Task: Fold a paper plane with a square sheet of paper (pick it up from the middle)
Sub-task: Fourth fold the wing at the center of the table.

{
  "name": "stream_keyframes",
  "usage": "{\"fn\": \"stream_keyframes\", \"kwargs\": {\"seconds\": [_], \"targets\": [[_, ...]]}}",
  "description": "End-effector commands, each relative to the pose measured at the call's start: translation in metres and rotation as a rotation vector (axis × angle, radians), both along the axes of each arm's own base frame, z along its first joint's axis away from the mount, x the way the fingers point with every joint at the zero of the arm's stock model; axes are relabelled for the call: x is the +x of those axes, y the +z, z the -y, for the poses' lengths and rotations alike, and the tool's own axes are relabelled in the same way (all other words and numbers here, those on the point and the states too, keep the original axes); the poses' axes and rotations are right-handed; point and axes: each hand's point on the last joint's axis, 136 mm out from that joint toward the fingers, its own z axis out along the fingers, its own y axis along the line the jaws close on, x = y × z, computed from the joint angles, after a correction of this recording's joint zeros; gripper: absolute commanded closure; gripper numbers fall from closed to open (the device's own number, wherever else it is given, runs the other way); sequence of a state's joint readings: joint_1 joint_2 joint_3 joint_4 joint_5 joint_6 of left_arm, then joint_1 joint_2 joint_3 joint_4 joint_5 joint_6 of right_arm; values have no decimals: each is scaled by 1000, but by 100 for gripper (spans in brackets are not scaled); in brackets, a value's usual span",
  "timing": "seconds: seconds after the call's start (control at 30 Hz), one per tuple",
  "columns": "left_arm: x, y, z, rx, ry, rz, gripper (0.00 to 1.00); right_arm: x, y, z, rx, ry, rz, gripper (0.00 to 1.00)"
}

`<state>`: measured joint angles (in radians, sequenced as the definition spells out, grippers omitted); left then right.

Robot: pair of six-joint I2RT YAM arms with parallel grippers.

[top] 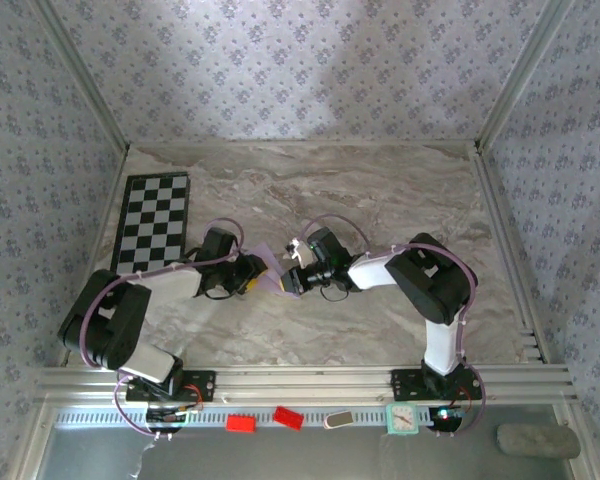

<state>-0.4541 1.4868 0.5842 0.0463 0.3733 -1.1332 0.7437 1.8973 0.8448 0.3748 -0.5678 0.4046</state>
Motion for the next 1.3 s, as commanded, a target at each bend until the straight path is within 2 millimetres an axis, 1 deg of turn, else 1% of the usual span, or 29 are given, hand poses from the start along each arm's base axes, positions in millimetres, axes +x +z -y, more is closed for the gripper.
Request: {"fn": "stream_keyframes", "kwargs": {"seconds": [0.0, 0.2, 0.4, 0.5, 0.67, 0.9, 1.07, 1.27], "targets": [[-1, -5, 1, 33, -18, -23, 54, 1, -7, 1, -18, -8, -37, 88], [-10, -17, -8, 111, -6, -93, 50, 3, -2, 2, -31, -7, -19, 84], [-22, -29, -21, 208, 12, -184, 50, 5, 7, 7, -48, -10, 27, 75], [-27, -35, -25, 231, 29, -222, 50, 6, 10, 11, -67, -10, 66, 72], [-31, -41, -29, 248, 50, -264, 48, 3, 10, 12, -105, 19, 117, 69], [-36, -47, -33, 266, 69, -302, 47, -5, 2, 7, -154, 66, 141, 69], [-37, -49, -33, 270, 70, -310, 46, -5, -2, 6, -166, 66, 142, 70], [-38, -49, -33, 268, 67, -311, 46, -4, -4, 7, -169, 64, 139, 75]]}}
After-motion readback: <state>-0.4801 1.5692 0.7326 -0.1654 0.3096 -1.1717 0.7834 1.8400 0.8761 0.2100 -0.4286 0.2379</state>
